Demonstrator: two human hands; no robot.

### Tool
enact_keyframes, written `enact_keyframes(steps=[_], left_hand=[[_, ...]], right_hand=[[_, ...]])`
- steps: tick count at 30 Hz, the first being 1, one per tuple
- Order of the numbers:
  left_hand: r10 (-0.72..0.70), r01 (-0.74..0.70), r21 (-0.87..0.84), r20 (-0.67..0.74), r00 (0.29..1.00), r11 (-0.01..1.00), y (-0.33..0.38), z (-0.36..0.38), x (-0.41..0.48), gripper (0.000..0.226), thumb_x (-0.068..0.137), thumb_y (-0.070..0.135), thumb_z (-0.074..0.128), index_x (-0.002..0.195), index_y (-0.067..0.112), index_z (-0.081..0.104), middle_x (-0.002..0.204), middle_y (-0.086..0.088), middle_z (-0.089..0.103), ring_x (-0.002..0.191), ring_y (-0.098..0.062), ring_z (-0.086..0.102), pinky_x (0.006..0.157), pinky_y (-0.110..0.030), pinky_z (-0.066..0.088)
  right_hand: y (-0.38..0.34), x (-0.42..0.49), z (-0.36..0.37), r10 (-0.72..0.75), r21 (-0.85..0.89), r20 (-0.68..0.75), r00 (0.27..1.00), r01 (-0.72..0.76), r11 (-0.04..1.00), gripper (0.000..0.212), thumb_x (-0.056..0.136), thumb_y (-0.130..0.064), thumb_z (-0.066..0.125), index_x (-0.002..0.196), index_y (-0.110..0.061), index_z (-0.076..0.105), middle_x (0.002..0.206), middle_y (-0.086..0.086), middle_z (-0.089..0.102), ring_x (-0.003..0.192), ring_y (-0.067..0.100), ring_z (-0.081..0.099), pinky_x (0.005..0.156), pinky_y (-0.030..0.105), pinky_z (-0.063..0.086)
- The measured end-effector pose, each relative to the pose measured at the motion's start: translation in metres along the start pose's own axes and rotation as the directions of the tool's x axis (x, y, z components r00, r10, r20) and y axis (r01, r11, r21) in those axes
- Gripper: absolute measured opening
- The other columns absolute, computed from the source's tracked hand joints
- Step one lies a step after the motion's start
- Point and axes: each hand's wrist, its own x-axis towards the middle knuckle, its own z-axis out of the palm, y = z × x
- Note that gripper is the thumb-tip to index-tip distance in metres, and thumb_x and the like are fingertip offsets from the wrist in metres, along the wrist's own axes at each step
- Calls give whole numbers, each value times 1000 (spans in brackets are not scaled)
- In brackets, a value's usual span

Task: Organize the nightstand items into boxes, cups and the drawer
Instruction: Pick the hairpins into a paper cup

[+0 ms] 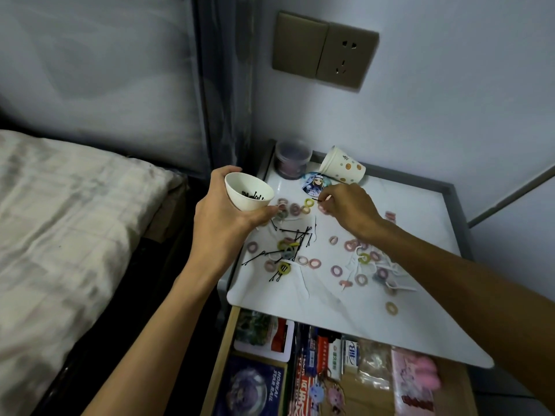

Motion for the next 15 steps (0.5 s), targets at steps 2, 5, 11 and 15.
enact_keyframes(steps=[2,5,11,15], left_hand=[[-4,3,6,3,1000,1000,0,1,0,72,65,34,92,123,30,50,100,14,62,92,0,60,77,-32,58],[-11,11,6,3,1000,1000,1,2,-1,71,64,34,92,122,30,50,98,15,62,92,0,60,77,-38,59],[-18,18,14,7,1000,1000,3,3,-1,70,65,33,92,121,29,50,97,16,61,91,2,60,78,-39,59],[-21,21,8,11,1000,1000,4,2,-1,70,65,33,91,122,29,50,97,15,61,91,1,60,77,-37,59]], right_hand=[[2,-4,-5,-28,-77,-59,998,24,997,14,93,-22,65,105,-23,73,102,7,73,94,28,66,78,37,54],[-1,-9,-10,-71,-50,-82,994,67,997,12,91,-24,69,101,-23,74,99,0,74,90,20,66,78,37,54],[-22,-15,4,-288,7,215,933,293,956,15,86,-22,73,101,-20,76,97,-2,72,89,14,64,79,29,49],[-27,-16,12,-318,-67,229,920,341,938,18,86,-23,74,104,-19,73,93,-4,63,91,15,58,76,28,44]])
